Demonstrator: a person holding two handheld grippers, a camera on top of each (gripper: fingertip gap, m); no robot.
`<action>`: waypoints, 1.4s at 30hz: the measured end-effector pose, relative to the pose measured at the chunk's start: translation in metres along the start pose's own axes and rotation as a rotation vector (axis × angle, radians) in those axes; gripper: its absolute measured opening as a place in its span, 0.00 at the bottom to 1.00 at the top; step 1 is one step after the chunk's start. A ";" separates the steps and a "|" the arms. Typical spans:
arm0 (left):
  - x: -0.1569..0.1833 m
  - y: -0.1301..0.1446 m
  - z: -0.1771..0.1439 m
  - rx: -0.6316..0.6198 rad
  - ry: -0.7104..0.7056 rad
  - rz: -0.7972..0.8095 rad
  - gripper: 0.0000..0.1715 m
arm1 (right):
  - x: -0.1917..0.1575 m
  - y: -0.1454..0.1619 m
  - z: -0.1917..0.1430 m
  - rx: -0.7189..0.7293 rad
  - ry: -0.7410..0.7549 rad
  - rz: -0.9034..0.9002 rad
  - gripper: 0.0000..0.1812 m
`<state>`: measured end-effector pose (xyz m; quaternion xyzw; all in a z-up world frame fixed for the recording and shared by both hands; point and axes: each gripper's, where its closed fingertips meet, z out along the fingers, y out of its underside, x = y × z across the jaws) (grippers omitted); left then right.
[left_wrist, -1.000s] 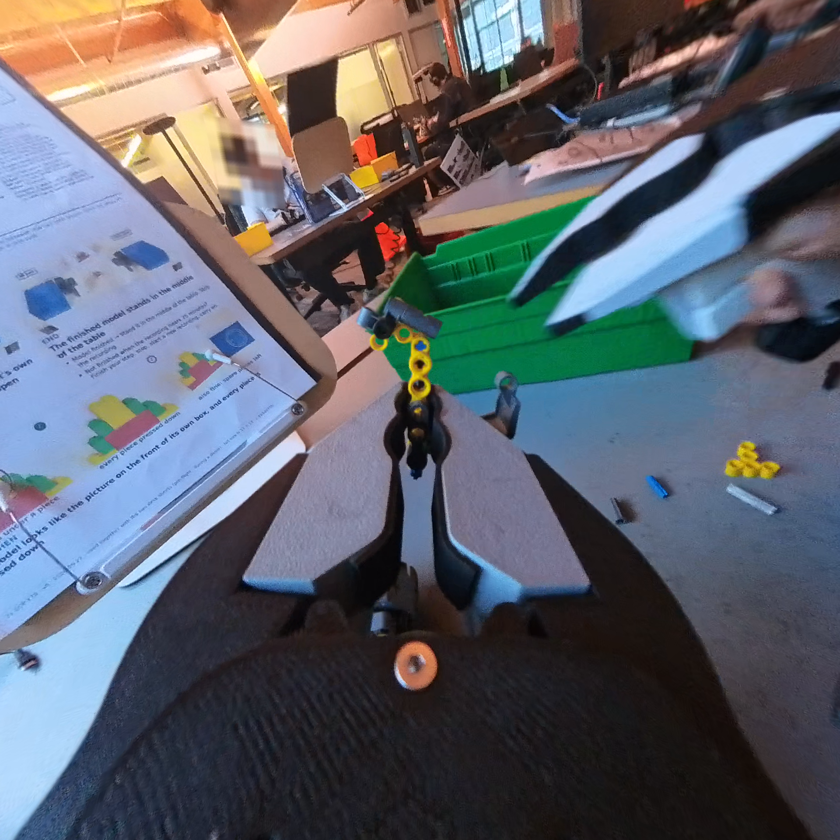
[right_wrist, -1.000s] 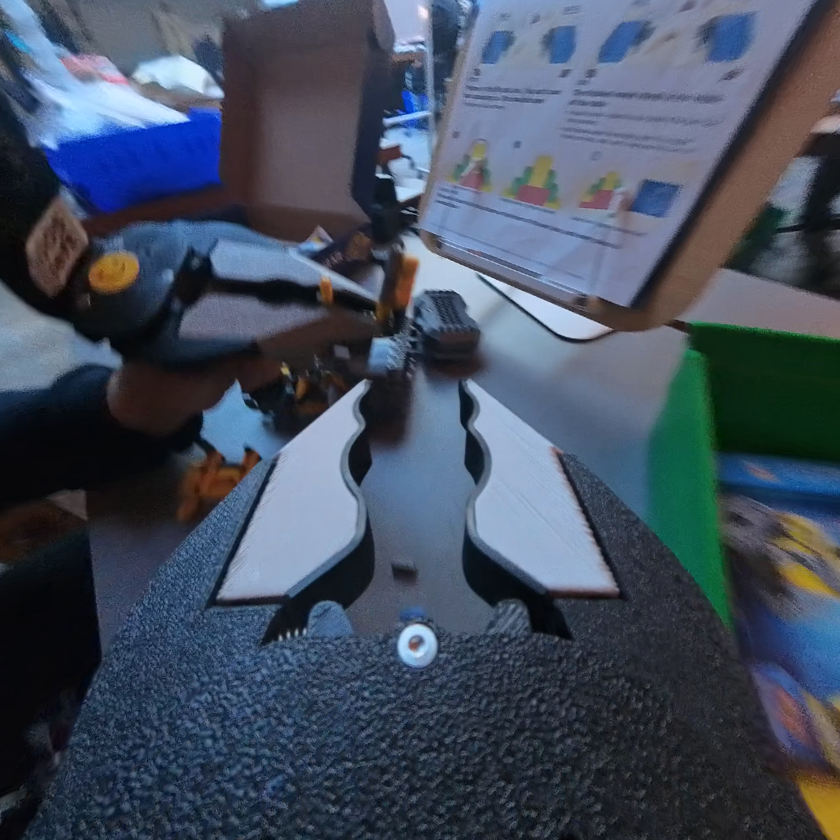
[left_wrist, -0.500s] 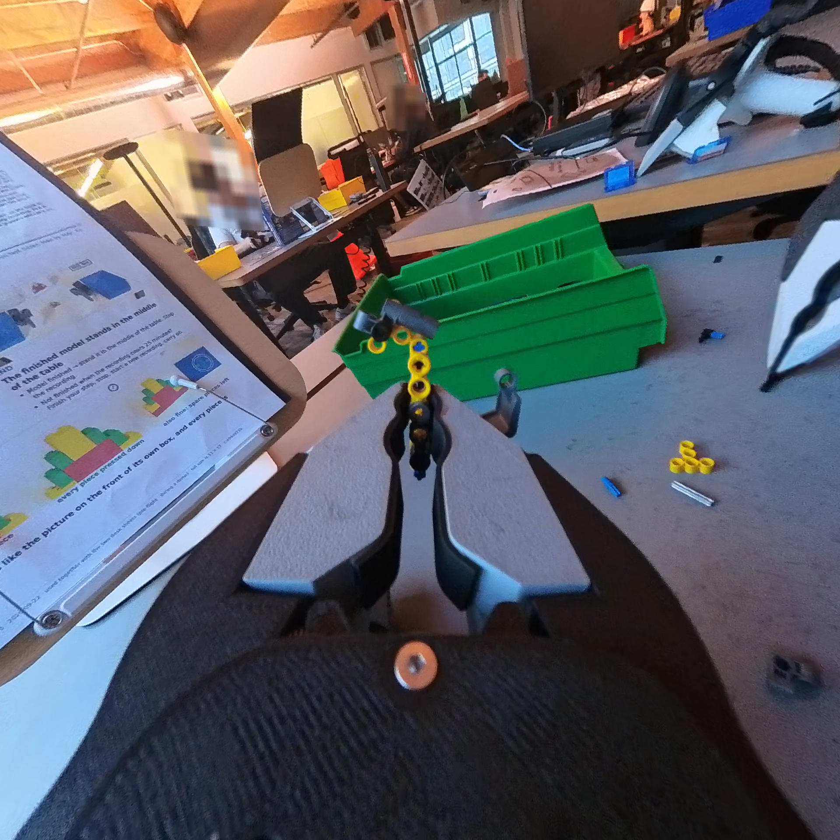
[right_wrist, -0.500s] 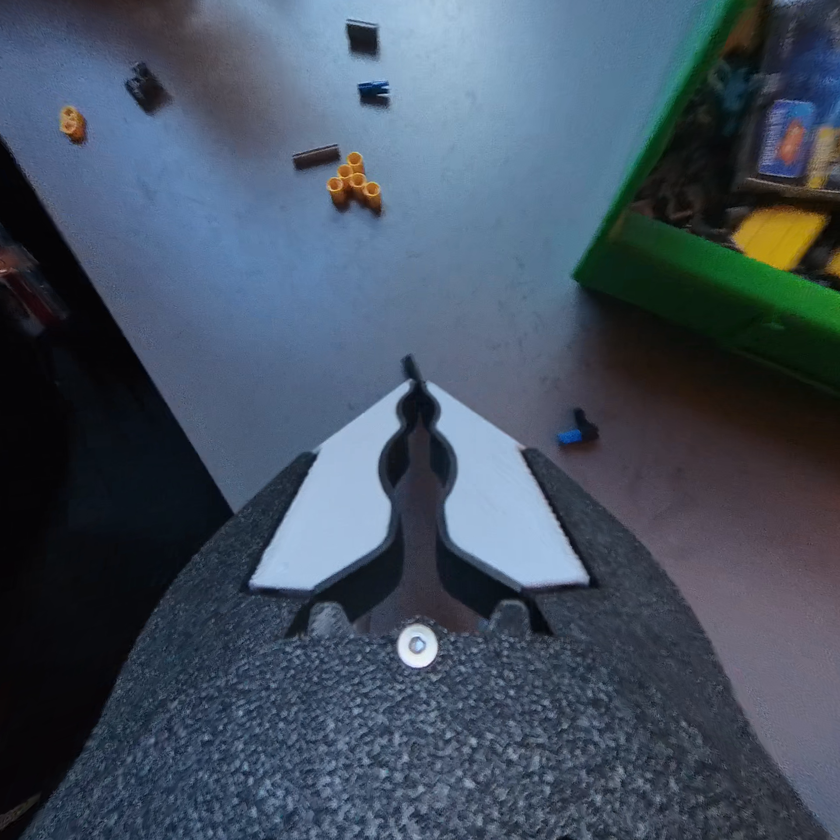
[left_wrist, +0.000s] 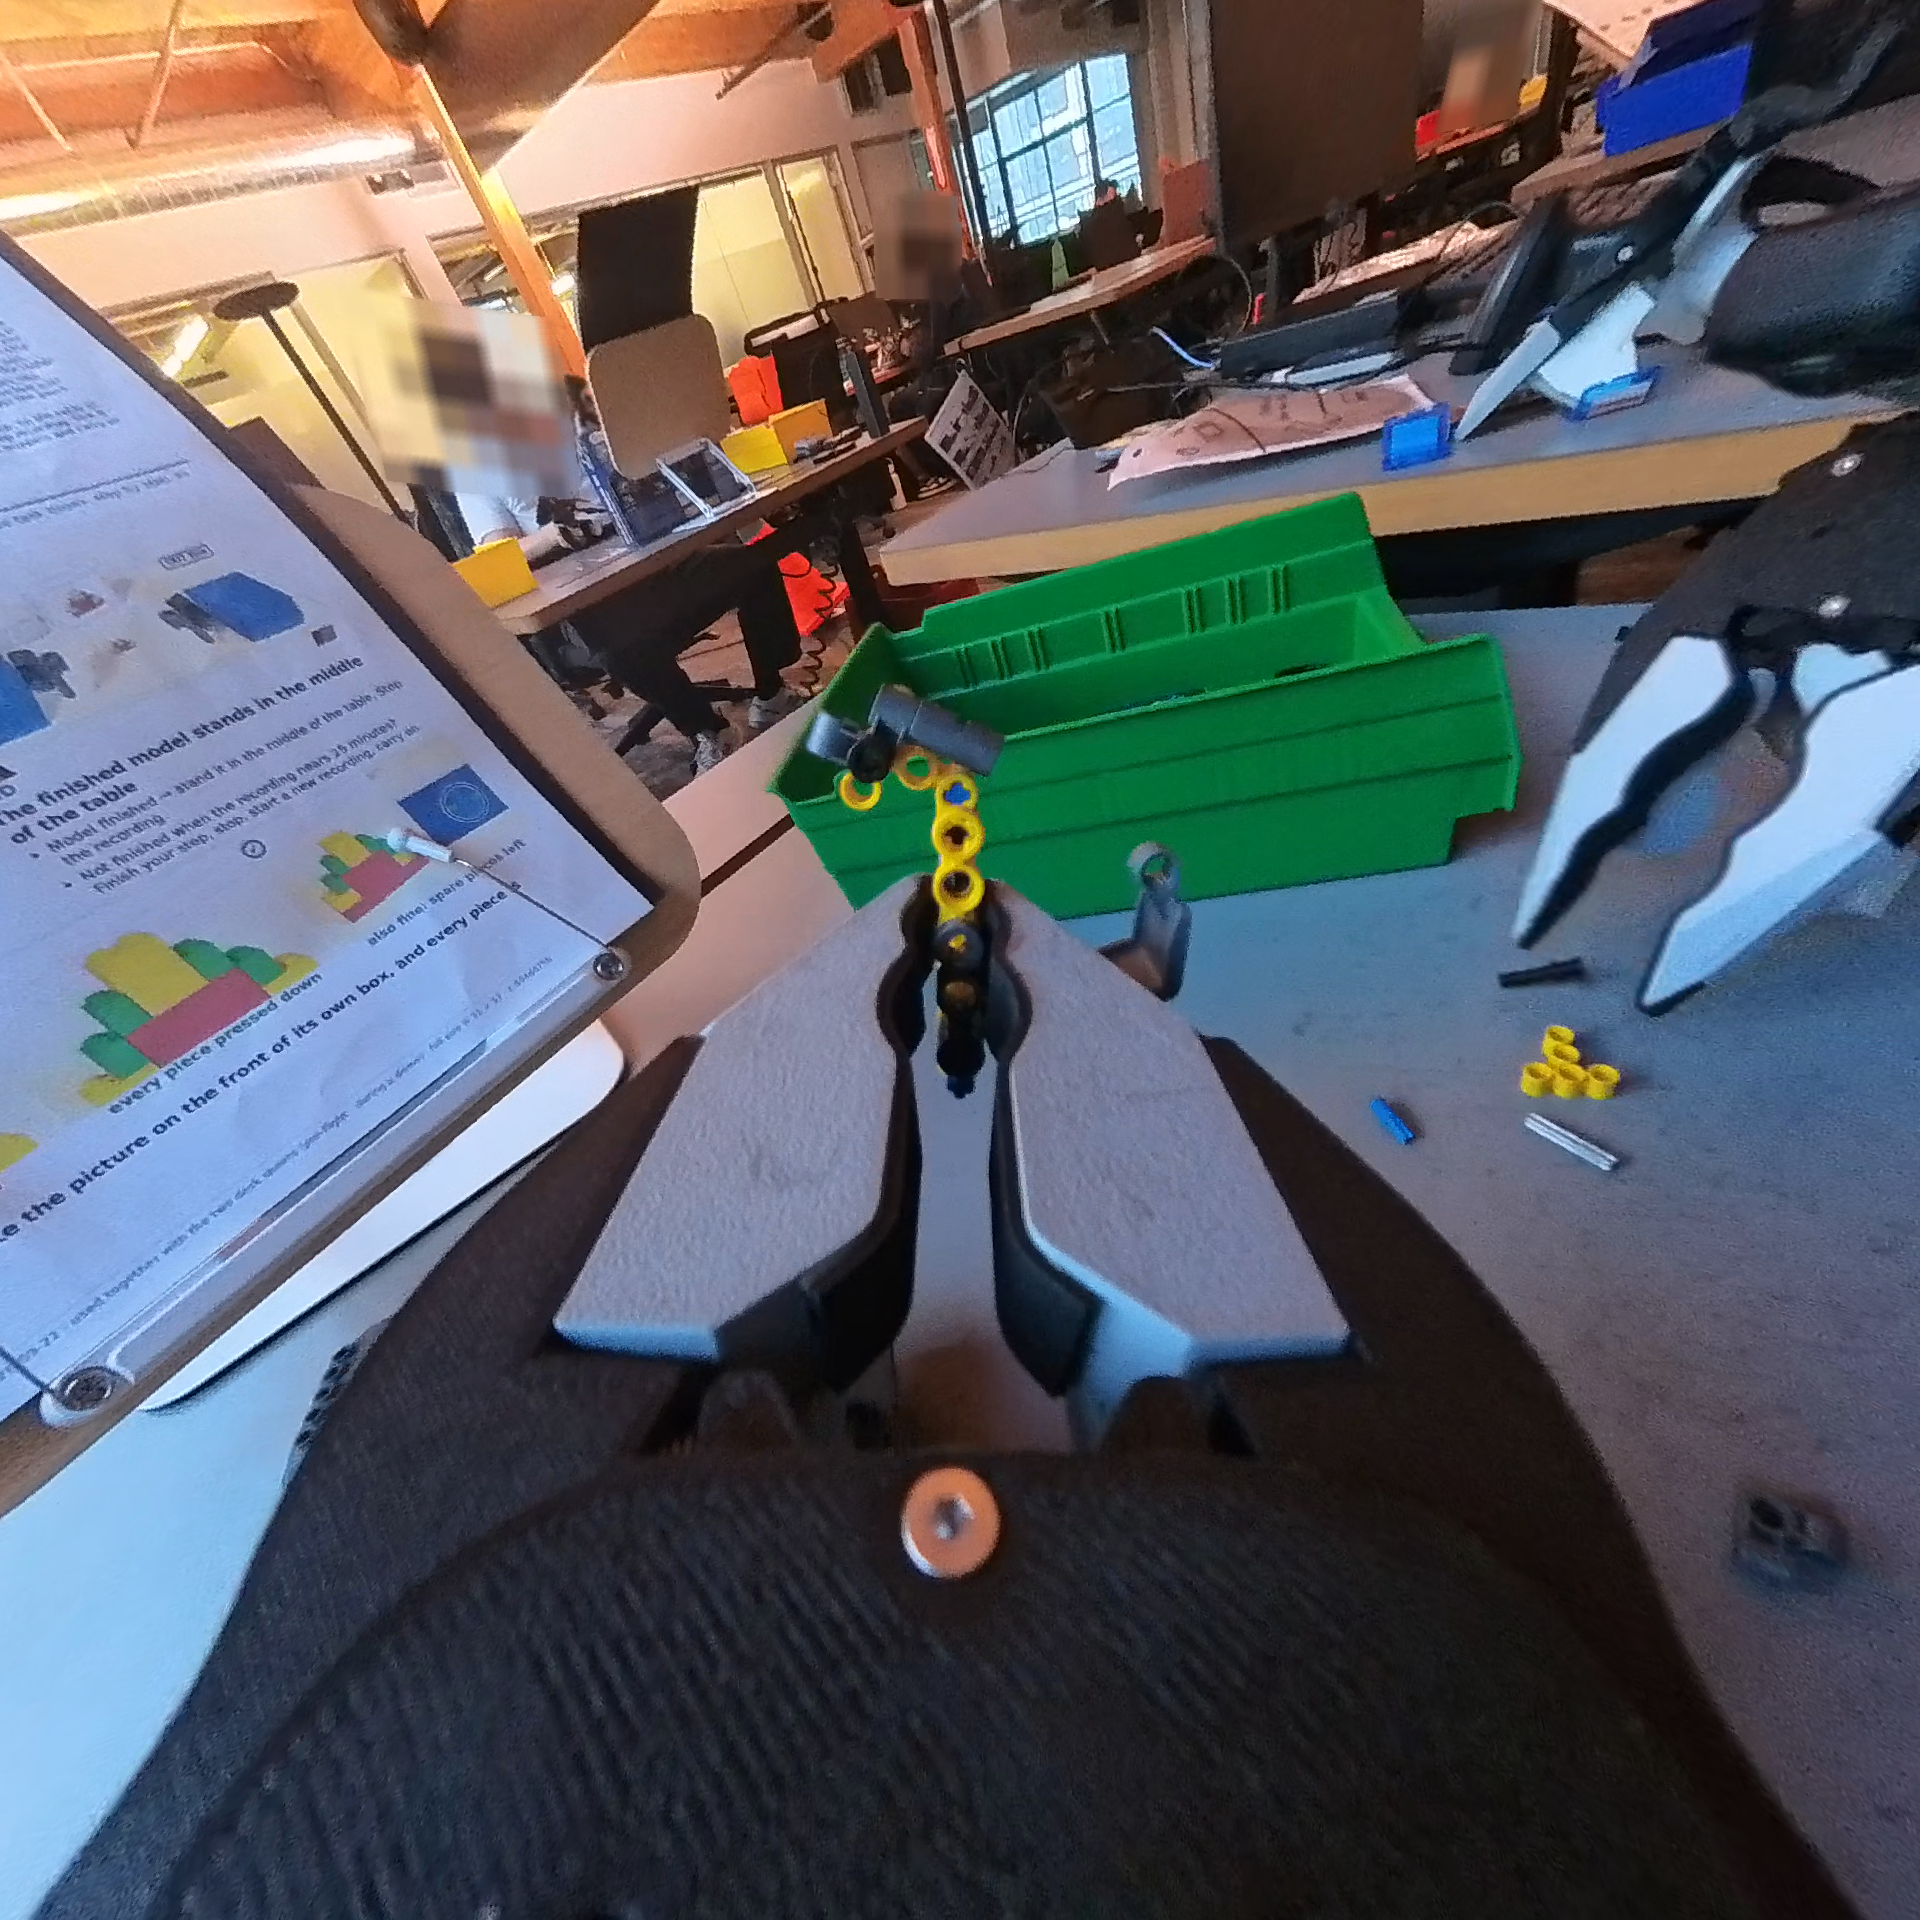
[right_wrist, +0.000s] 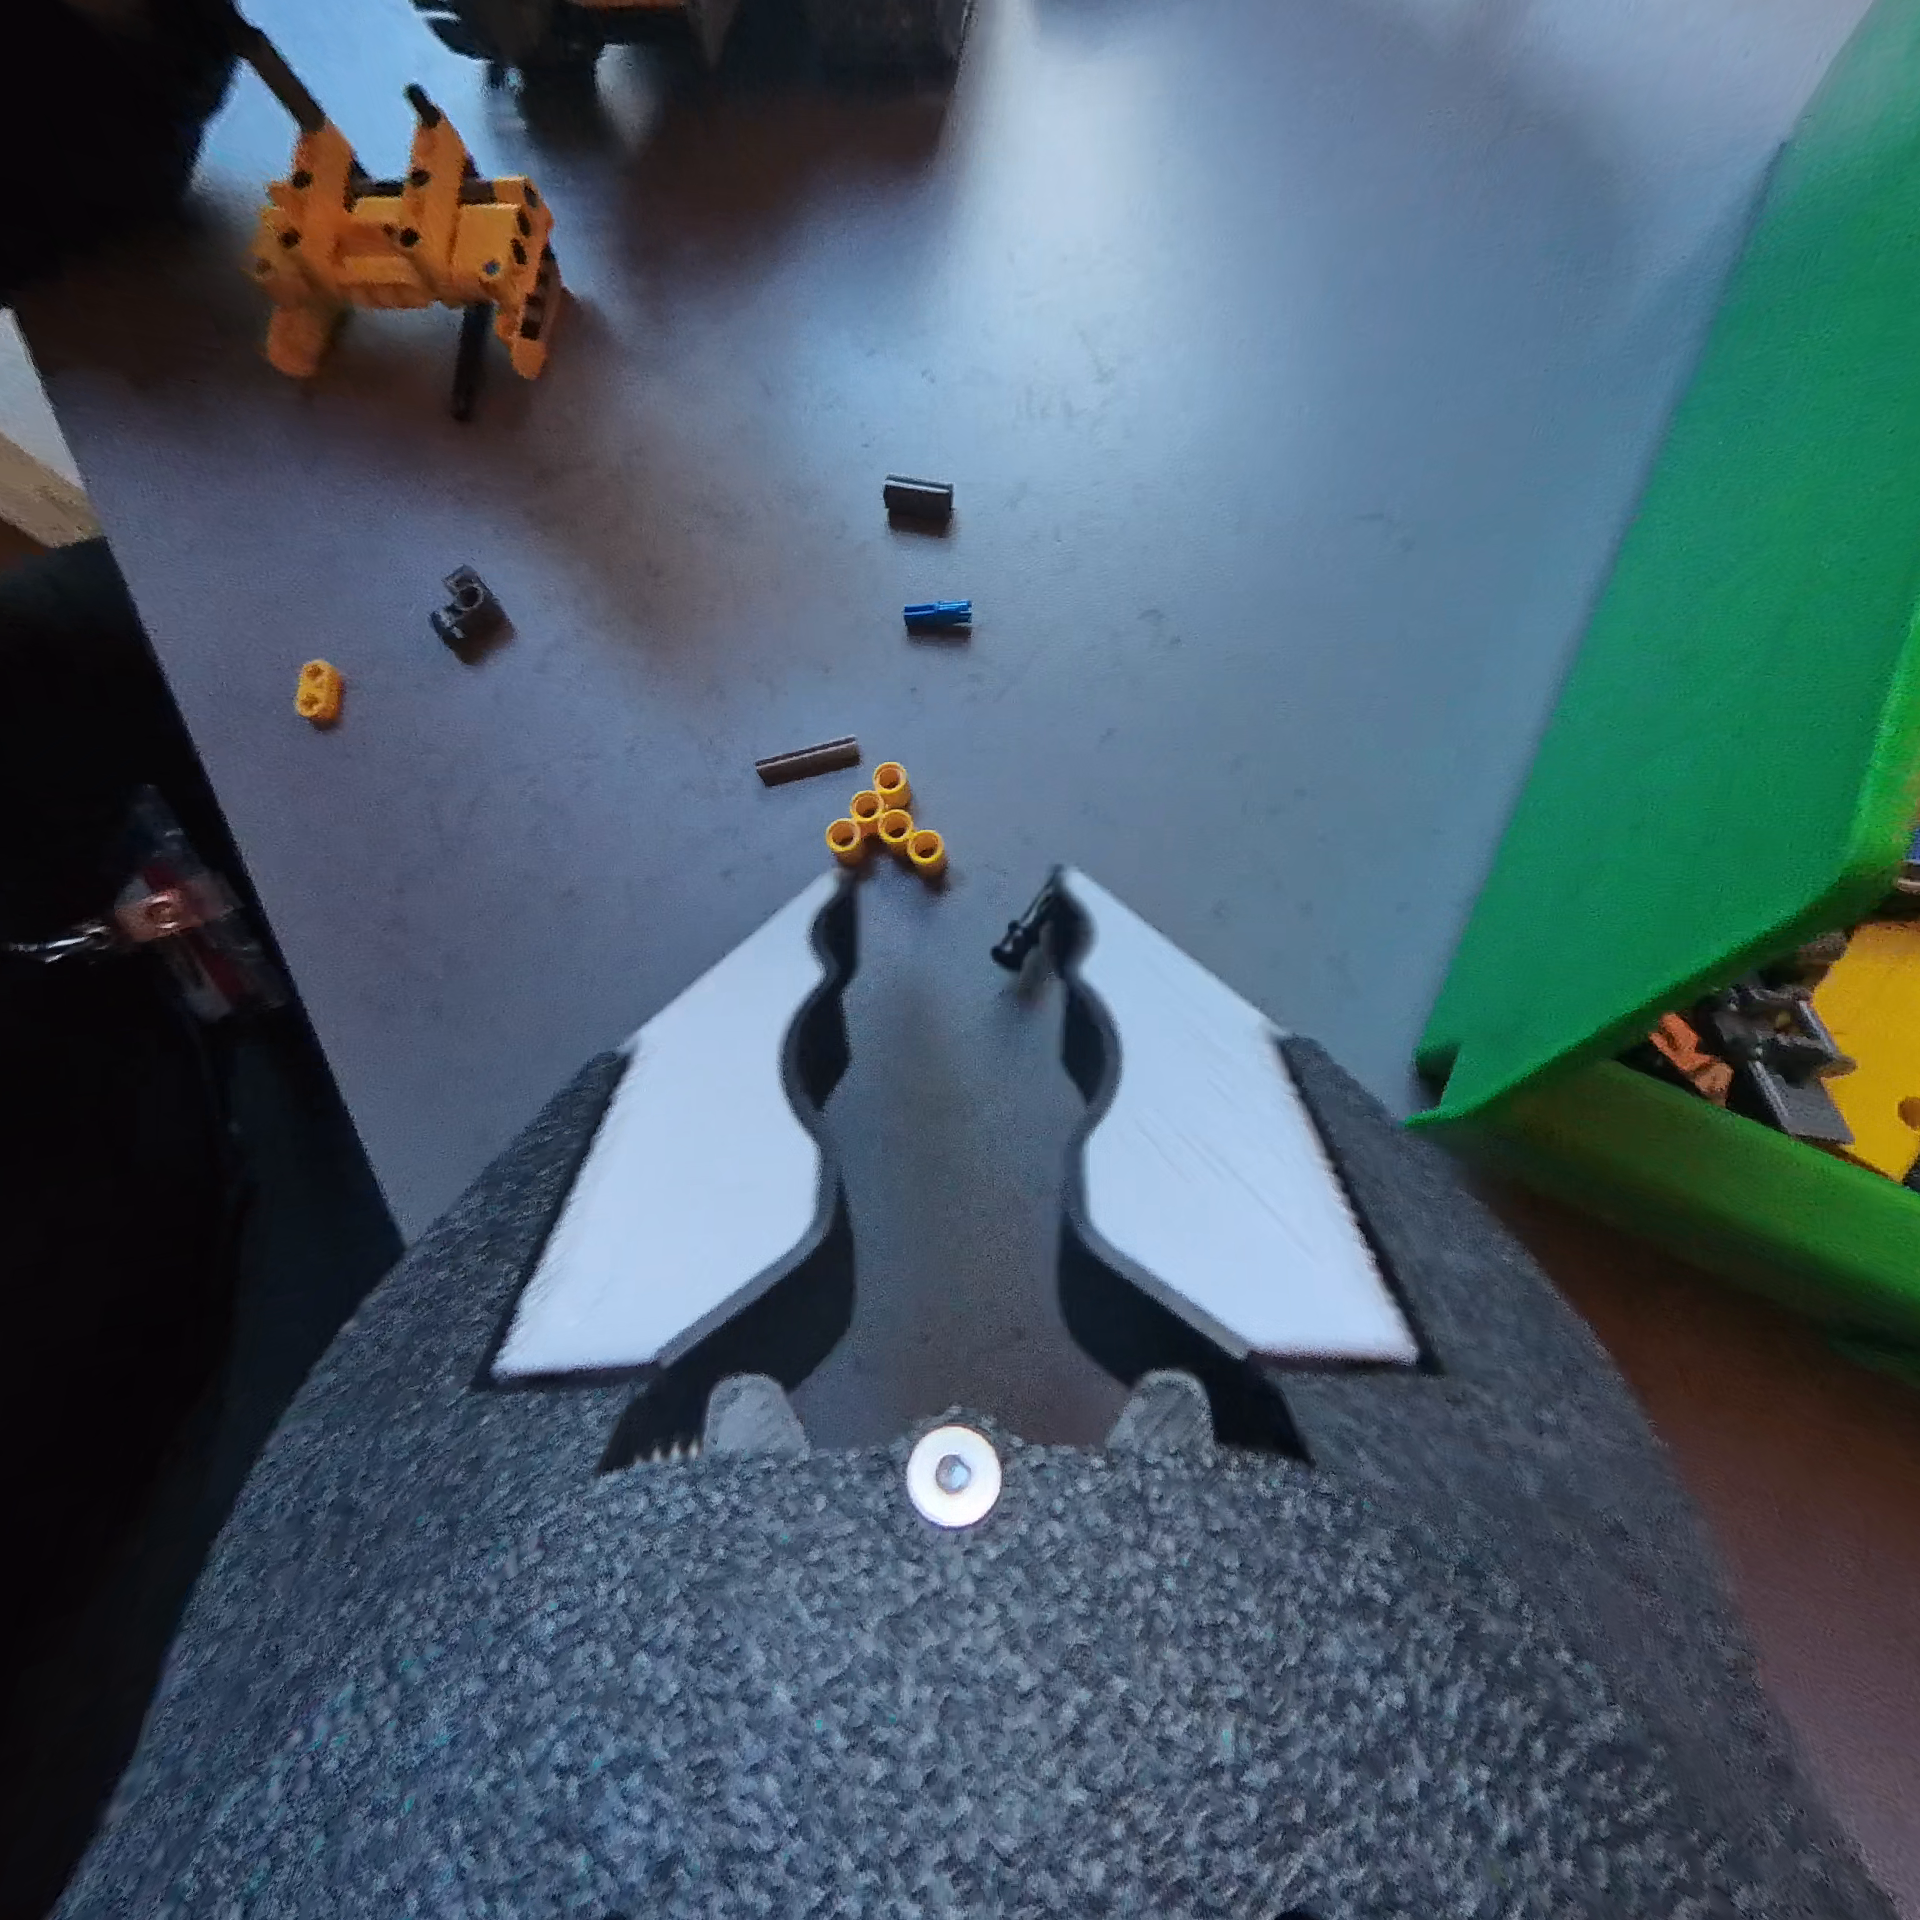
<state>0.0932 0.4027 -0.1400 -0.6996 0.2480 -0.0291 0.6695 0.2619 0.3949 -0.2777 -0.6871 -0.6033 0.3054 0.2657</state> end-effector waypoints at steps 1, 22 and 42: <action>0.001 -0.001 0.000 0.005 0.003 -0.001 0.02 | 0.003 0.001 0.003 -0.005 0.023 0.001 0.28; 0.005 0.001 0.001 -0.007 0.012 0.024 0.02 | 0.022 0.024 -0.001 -0.045 0.119 -0.001 0.09; 0.005 -0.002 -0.001 0.003 0.017 0.013 0.02 | 0.086 -0.082 -0.102 0.270 0.480 -0.016 0.03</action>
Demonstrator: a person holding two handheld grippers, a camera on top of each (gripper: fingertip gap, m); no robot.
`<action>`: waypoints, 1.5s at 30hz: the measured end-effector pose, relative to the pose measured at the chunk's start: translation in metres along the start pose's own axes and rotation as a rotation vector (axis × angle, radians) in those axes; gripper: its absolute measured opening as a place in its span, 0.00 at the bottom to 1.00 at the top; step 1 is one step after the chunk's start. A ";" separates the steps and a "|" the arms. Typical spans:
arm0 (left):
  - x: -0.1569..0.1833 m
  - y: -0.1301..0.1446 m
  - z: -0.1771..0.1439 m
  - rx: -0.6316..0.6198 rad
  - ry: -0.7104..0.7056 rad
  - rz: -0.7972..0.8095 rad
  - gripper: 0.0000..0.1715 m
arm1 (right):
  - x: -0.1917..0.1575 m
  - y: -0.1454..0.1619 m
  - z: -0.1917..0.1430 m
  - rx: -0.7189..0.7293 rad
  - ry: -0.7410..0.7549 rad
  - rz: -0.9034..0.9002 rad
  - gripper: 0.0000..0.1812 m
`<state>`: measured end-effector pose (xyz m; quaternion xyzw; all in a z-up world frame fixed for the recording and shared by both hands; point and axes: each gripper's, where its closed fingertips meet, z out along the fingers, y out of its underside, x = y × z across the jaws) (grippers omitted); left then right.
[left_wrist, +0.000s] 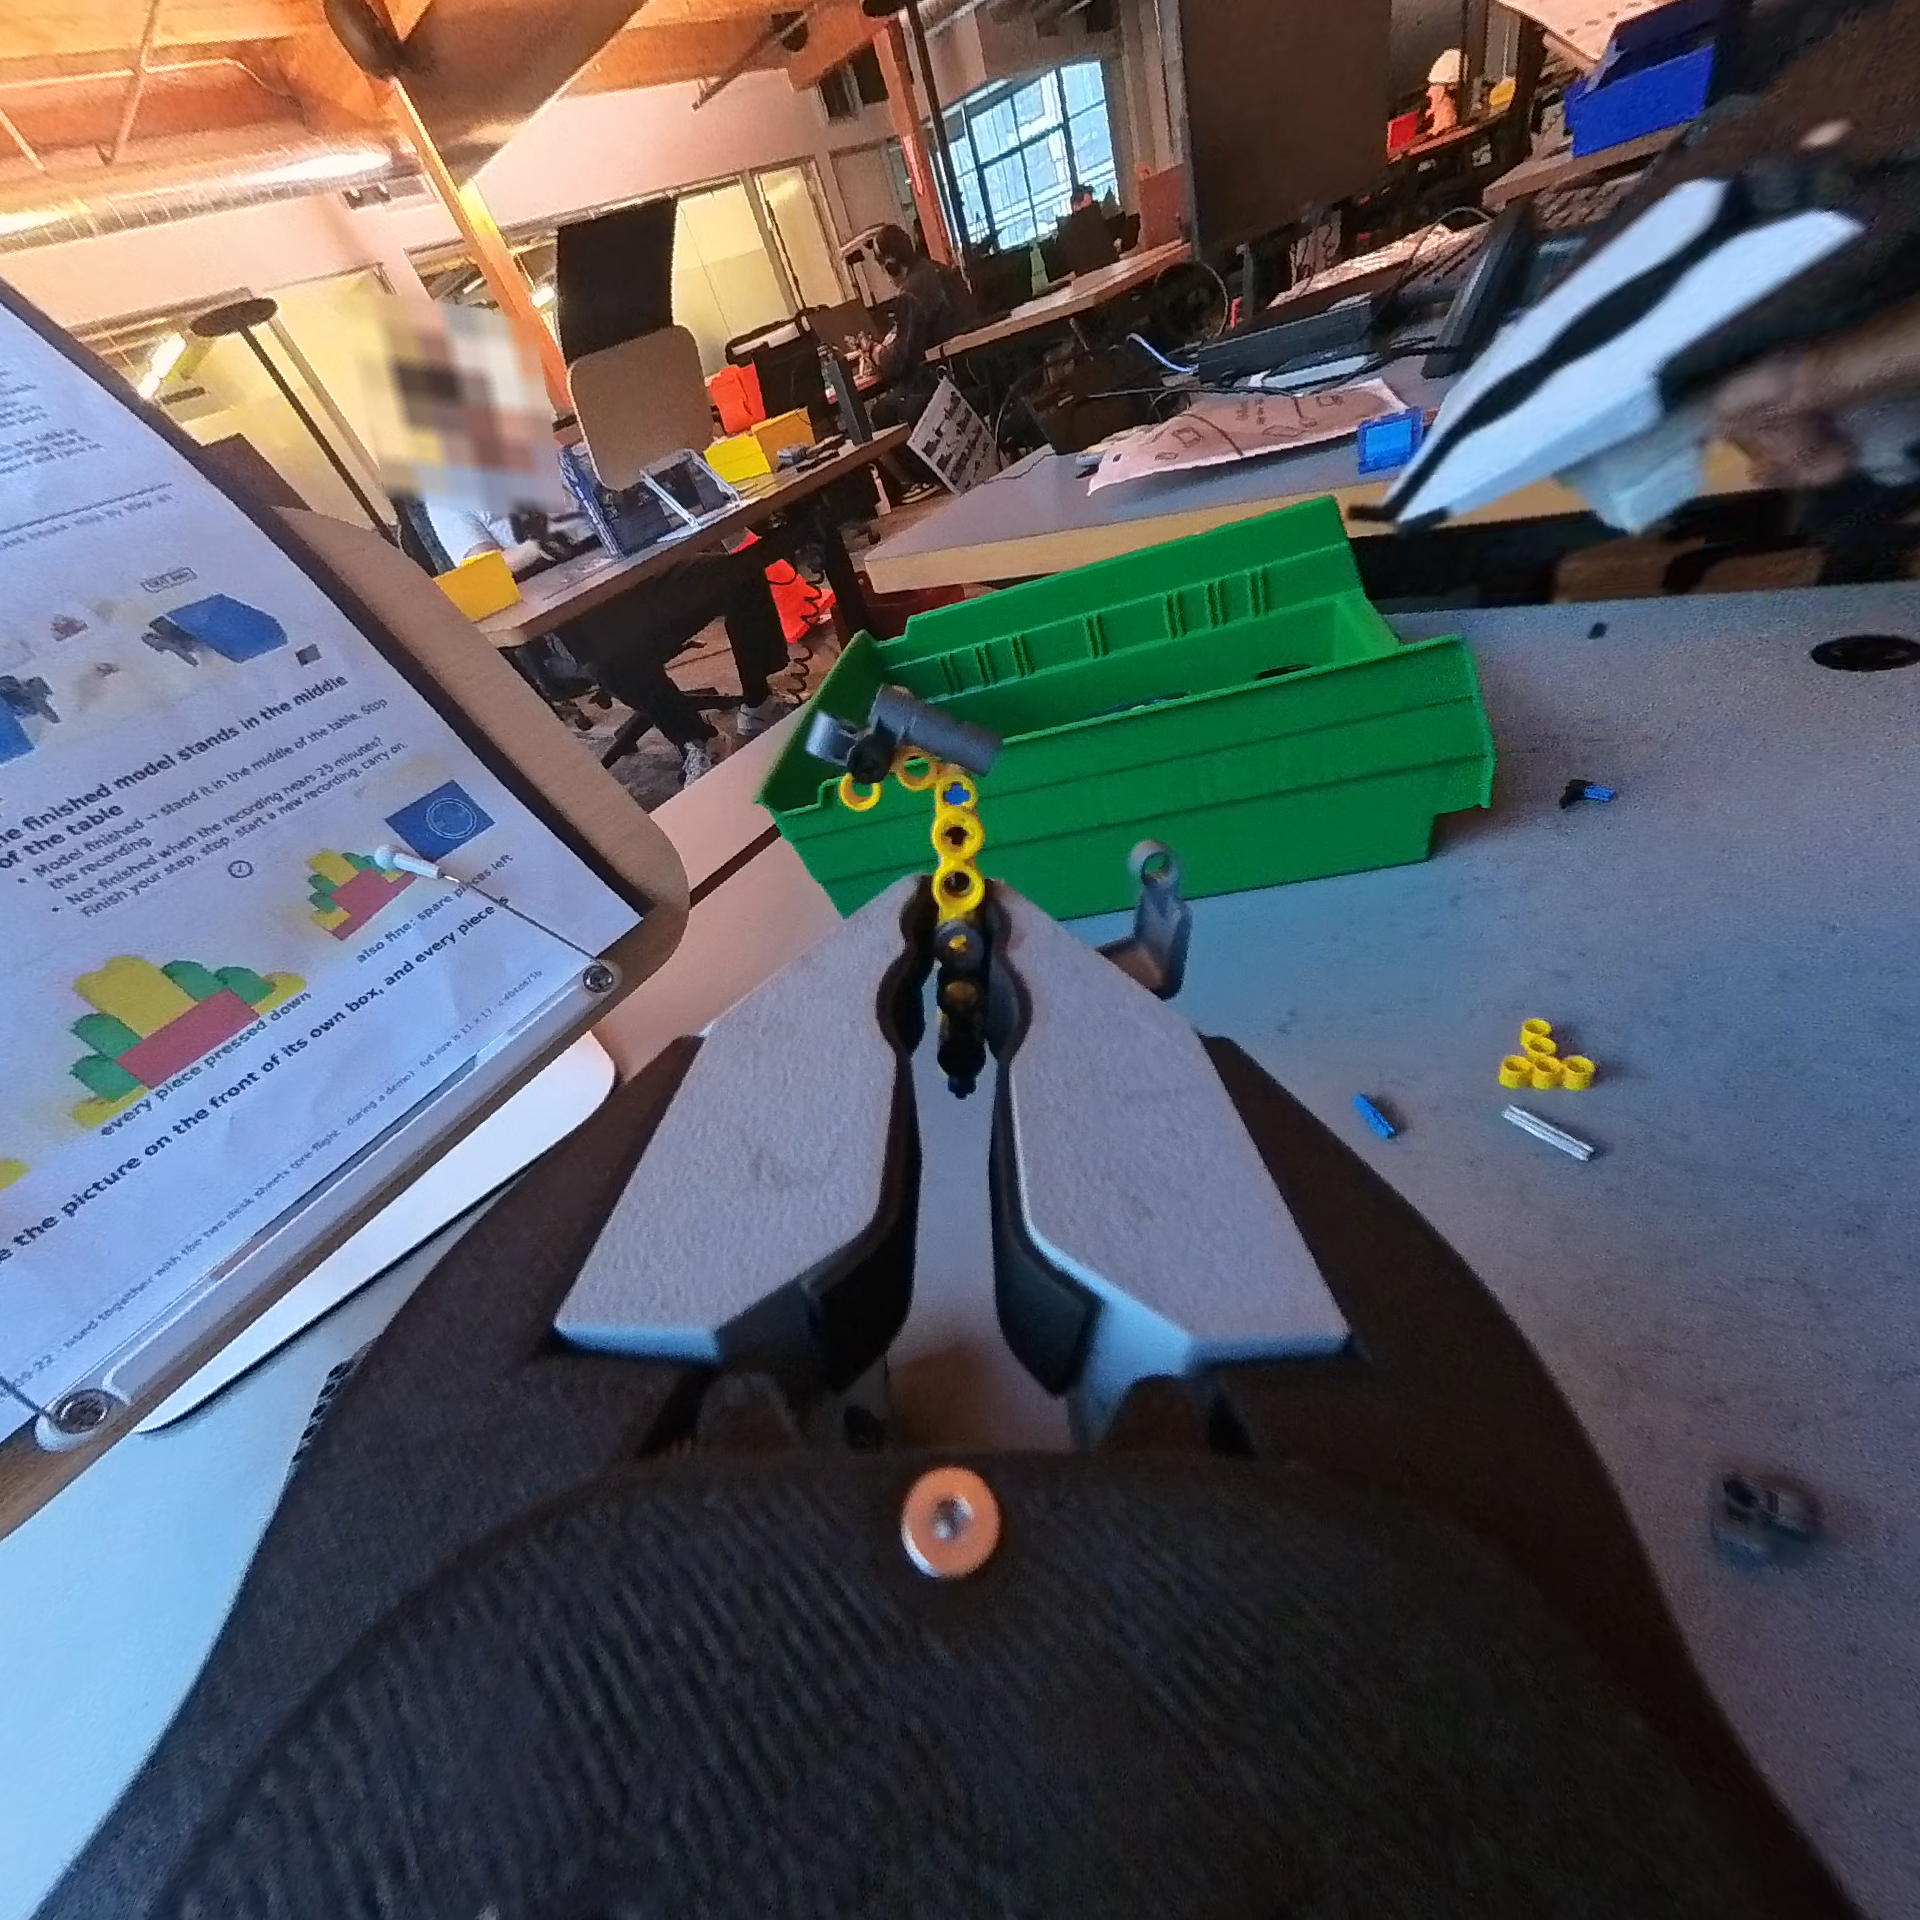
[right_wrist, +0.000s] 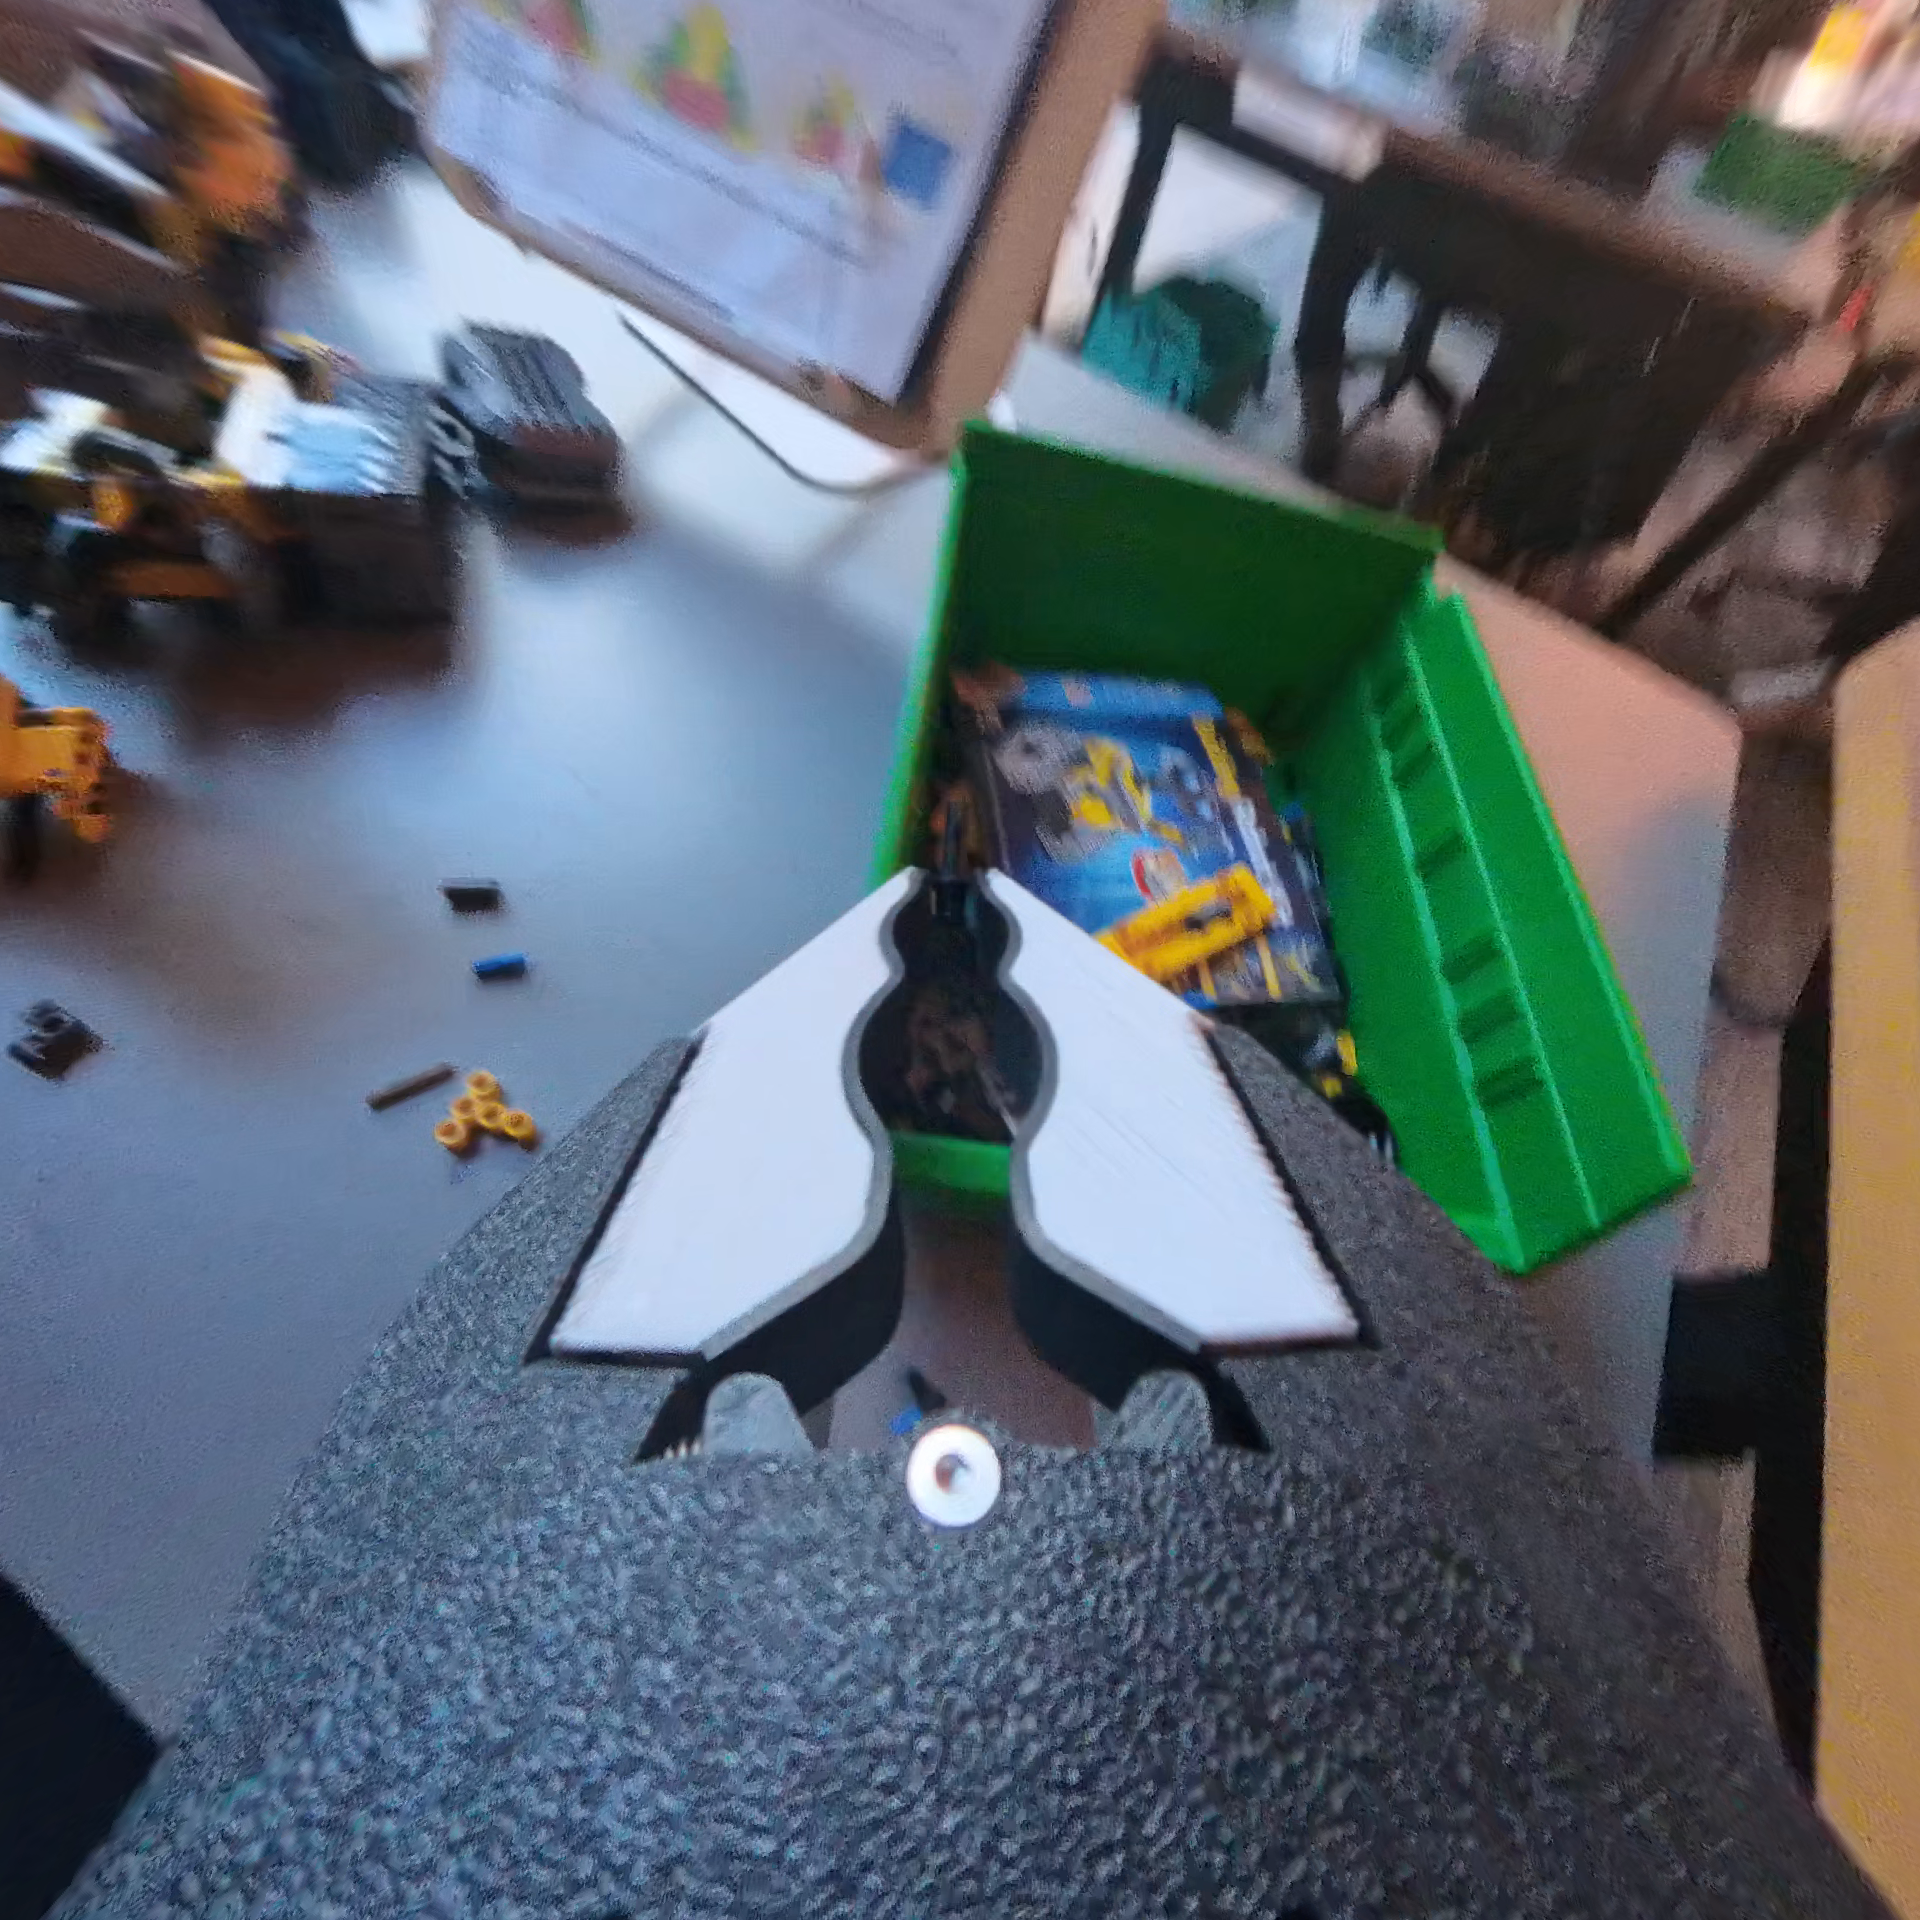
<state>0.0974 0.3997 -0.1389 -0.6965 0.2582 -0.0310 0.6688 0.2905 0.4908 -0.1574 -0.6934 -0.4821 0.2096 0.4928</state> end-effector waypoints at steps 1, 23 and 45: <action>0.001 0.000 0.000 0.000 0.001 0.004 0.02 | 0.014 0.011 0.006 -0.092 -0.007 0.044 0.12; -0.001 0.002 0.000 -0.012 -0.001 0.008 0.02 | -0.145 0.104 0.044 -0.365 -0.484 -0.006 0.13; -0.001 0.003 -0.001 -0.020 0.009 -0.003 0.02 | -0.084 -0.004 0.030 -0.128 -0.252 0.038 0.20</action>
